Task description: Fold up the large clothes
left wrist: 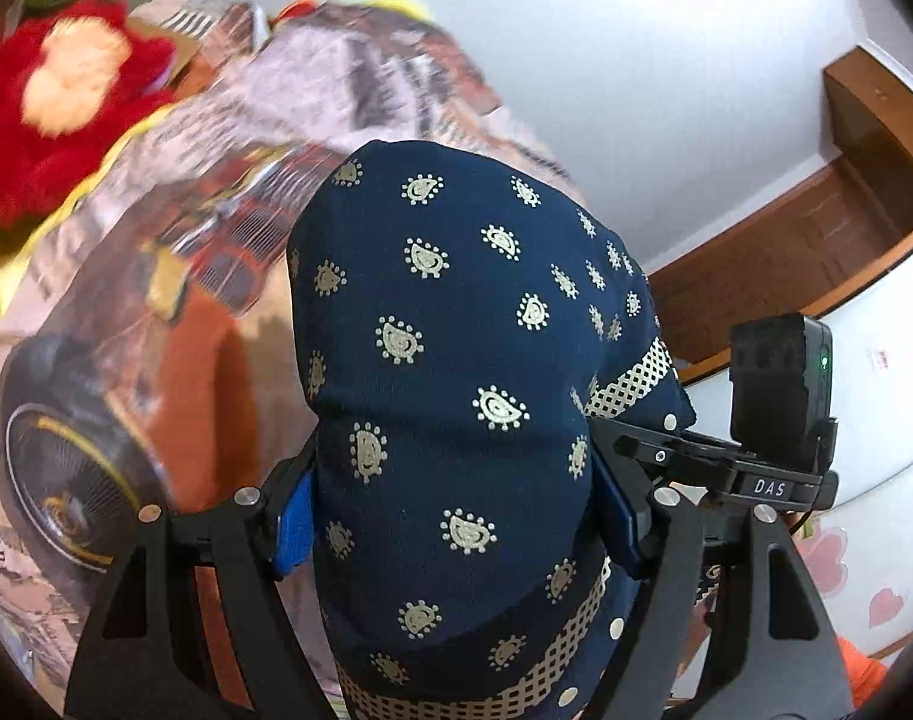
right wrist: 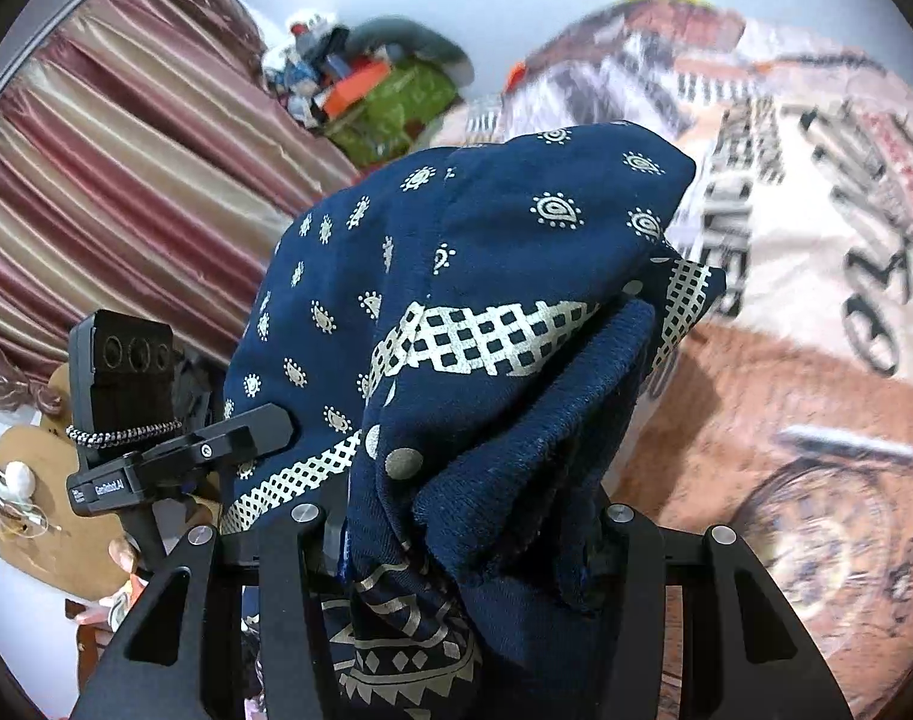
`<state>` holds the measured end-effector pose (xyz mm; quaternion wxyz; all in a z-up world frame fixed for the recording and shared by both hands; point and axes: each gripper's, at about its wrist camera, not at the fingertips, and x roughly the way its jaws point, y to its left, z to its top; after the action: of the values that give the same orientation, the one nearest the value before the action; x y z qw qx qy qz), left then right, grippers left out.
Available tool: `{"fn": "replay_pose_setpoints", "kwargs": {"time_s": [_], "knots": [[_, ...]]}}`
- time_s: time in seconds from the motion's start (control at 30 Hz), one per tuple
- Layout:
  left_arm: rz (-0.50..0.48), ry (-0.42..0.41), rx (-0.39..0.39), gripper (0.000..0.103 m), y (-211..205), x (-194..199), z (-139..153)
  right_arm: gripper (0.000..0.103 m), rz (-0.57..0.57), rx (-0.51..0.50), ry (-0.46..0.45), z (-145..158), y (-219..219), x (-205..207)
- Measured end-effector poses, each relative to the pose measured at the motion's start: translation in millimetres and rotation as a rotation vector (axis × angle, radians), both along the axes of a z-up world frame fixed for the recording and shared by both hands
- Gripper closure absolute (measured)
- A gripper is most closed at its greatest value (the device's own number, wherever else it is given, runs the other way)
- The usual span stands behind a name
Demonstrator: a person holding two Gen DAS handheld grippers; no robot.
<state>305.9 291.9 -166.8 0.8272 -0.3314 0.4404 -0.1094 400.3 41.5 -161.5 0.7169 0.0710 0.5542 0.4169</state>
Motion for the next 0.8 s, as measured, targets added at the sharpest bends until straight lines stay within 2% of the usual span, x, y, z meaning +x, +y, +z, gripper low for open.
{"fn": "replay_pose_setpoints", "kwargs": {"time_s": [0.23, 0.33, 0.4, 0.5, 0.67, 0.73, 0.8], "knots": [[0.014, 0.118, -0.040, 0.028, 17.9, 6.1, -74.4, 0.055, 0.010, -0.088, 0.105, -65.0, 27.6, 4.1], [0.023, 0.134, -0.077, 0.028, 20.5, 7.2, -98.3, 0.055, -0.001, -0.111, 0.144, -87.8, 30.1, 9.9], [0.021, 0.122, -0.068, 0.027, 19.9, 6.7, -105.3, 0.055, 0.004, -0.122, 0.146, -98.2, 29.8, 13.1], [0.011, 0.106, -0.032, 0.024, 15.3, 3.7, -107.9, 0.051, 0.024, -0.137, 0.126, -99.5, 33.2, 11.8], [0.023, 0.124, 0.037, 0.022, 7.5, 0.6, -97.3, 0.042, 0.051, -0.169, 0.093, -97.4, 29.8, 9.0], [0.029, 0.115, 0.114, 0.022, 3.4, -2.7, -85.9, 0.030, 0.047, -0.197, 0.064, -92.4, 24.0, 6.4], [0.035, 0.103, 0.201, 0.022, -2.0, -7.3, -72.8, 0.028, 0.052, -0.213, 0.034, -86.0, 18.3, 4.8]]}}
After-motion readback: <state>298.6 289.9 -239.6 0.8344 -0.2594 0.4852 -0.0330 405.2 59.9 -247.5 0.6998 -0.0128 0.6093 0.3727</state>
